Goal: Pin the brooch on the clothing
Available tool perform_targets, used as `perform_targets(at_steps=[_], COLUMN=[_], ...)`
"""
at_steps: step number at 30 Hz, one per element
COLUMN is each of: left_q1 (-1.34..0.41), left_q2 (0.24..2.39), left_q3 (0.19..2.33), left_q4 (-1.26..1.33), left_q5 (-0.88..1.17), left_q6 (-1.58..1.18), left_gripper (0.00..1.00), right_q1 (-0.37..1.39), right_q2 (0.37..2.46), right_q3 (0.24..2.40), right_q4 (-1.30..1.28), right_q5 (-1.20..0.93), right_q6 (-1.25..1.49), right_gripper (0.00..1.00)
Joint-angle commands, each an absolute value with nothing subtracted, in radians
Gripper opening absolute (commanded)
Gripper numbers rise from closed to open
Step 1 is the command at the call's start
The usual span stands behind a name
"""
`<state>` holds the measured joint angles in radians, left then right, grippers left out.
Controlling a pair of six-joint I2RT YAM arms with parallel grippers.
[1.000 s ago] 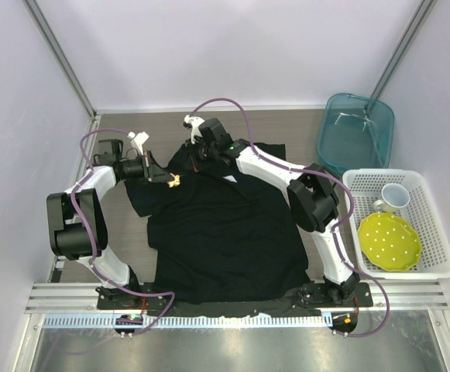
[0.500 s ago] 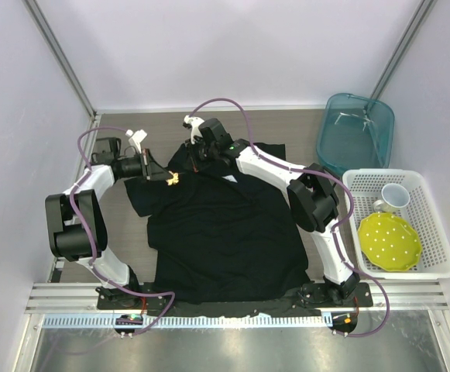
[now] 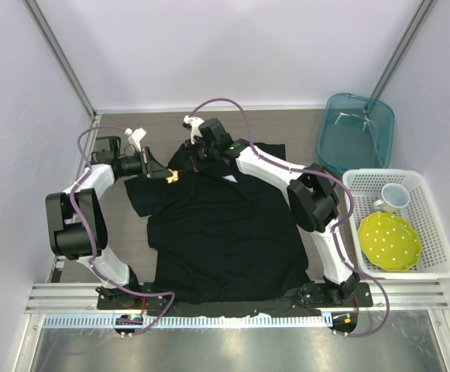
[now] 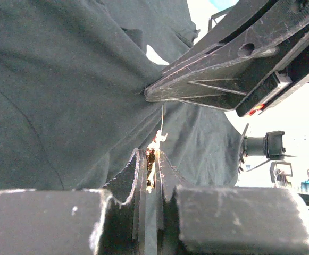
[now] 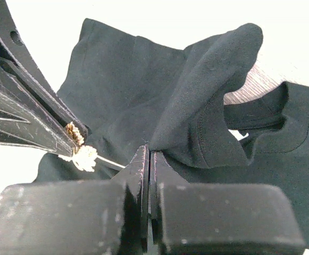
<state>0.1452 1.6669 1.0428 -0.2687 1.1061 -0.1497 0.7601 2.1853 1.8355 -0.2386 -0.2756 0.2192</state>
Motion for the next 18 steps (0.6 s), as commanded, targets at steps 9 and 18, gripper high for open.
perform_targets(at_steps=[9, 18], left_q1=[0.150, 0.146], left_q2=[1.687, 1.703], left_q3=[1.075, 1.074], left_q4=[-0.216, -0.178], left_q5=[1.101, 1.123], left_q6=[-0.170, -0.213], left_gripper=[0.03, 0.03], right_q1=[0.769, 0.769], right_q2=[2.103, 2.111], right_q3=[1.850, 1.861], right_q4=[-0.178, -0.172], right_q5=[-0.295, -0.299], right_q6=[0.219, 0.225], right_gripper=[0.01, 0.01])
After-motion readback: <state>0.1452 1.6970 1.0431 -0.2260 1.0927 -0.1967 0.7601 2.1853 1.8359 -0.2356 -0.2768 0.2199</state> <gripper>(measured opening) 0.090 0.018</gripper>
